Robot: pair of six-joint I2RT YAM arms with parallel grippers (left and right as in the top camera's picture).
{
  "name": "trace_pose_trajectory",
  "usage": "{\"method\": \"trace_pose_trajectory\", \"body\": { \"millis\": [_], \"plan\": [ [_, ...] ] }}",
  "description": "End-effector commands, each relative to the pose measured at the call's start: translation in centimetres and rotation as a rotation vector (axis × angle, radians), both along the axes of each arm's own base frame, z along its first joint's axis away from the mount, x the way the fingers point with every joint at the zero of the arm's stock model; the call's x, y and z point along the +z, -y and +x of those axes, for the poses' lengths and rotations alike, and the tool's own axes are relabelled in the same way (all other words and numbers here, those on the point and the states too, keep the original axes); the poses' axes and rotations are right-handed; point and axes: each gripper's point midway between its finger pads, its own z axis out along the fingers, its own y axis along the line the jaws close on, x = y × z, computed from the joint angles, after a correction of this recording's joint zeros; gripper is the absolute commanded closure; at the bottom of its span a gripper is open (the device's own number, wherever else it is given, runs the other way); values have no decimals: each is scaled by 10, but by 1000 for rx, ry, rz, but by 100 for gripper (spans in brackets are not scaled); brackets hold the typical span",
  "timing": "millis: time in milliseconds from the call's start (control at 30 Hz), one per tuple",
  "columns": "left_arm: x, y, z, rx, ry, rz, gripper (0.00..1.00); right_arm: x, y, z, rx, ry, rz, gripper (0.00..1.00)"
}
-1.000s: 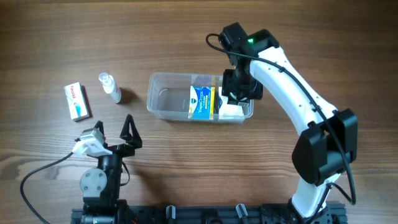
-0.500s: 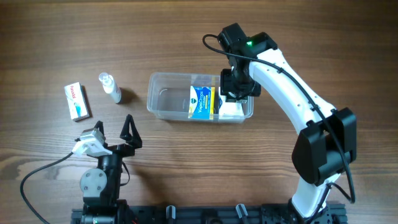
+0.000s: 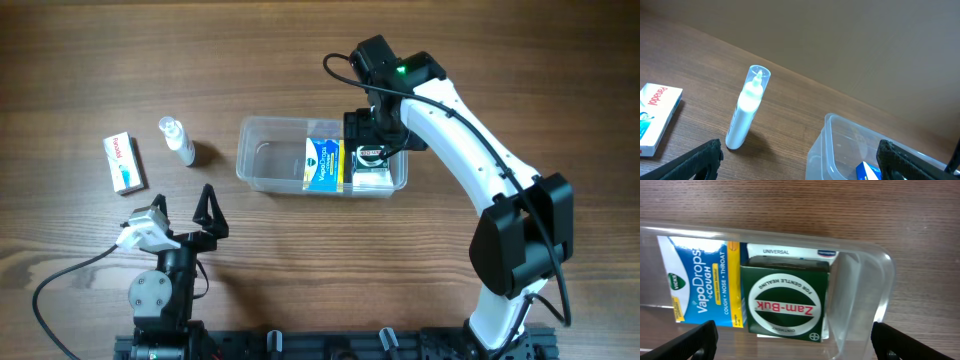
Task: Pack container
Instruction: 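Carry the Zam-Buk box into the container and release it, then raise the right gripper away and move the left gripper toward Panadol box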
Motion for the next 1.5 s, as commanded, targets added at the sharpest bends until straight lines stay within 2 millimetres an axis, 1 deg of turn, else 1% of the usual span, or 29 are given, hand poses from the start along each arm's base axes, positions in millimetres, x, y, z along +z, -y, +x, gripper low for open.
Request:
{"method": "trace_pose_trajectory", "body": {
  "millis": [0,67,100,133,167,200,233,300,333,400,467,500,633,700,767,800,867,900,933,1033,1100,1233,1300,1400,1467],
  "plan": [
    [0,-3,0,14,3,21,0,33,10,27,-9,113,-1,1],
    [0,-3,0,14,3,21,0,69,34,58,-40,219,13,0],
    [0,-3,0,14,3,21,0,79,43,66,-47,247,12,0],
    [0,-3,0,14,3,21,0,90,57,76,-55,279,7,0],
    [0,-3,0,14,3,21,0,98,77,85,-77,308,-6,0],
    [0,-3,0,14,3,21,0,103,100,91,-121,328,-30,0],
    [0,-3,0,14,3,21,0,105,130,96,-184,338,-57,0],
    [0,-3,0,14,3,21,0,105,178,101,-275,346,-69,0],
    [0,-3,0,14,3,21,0,106,193,102,-298,353,-76,0],
    [0,-3,0,14,3,21,0,109,241,104,-400,381,-93,0],
    [0,-3,0,14,3,21,0,111,278,103,-478,405,-106,0],
    [0,-3,0,14,3,21,0,112,299,100,-530,418,-112,0],
    [0,-3,0,14,3,21,0,111,329,94,-589,422,-135,0],
    [0,-3,0,14,3,21,0,107,342,93,-614,421,-142,0],
    [0,-3,0,14,3,21,0,96,360,96,-647,416,-179,0],
    [0,-3,0,14,3,21,0,86,367,101,-656,411,-181,0],
    [0,-3,0,14,3,21,0,72,370,110,-657,408,-182,0],
    [0,-3,0,14,3,21,0,69,371,113,-656,411,-182,0],
    [0,-3,0,14,3,21,0,69,372,115,-657,421,-182,0],
    [0,-3,0,14,3,21,0,77,377,128,-659,484,-183,0],
    [0,-3,0,14,3,21,0,80,378,132,-660,508,-183,0],
    [3,-3,0,15,15,20,0,81,379,134,-661,515,-183,0],
    [3,-11,-1,61,15,34,0,81,379,134,-661,515,-183,0],
    [26,-13,-1,75,109,1,0,81,379,134,-661,515,-183,0],
    [47,-13,-2,75,195,-3,0,81,379,134,-661,515,-183,0]
  ]
}}
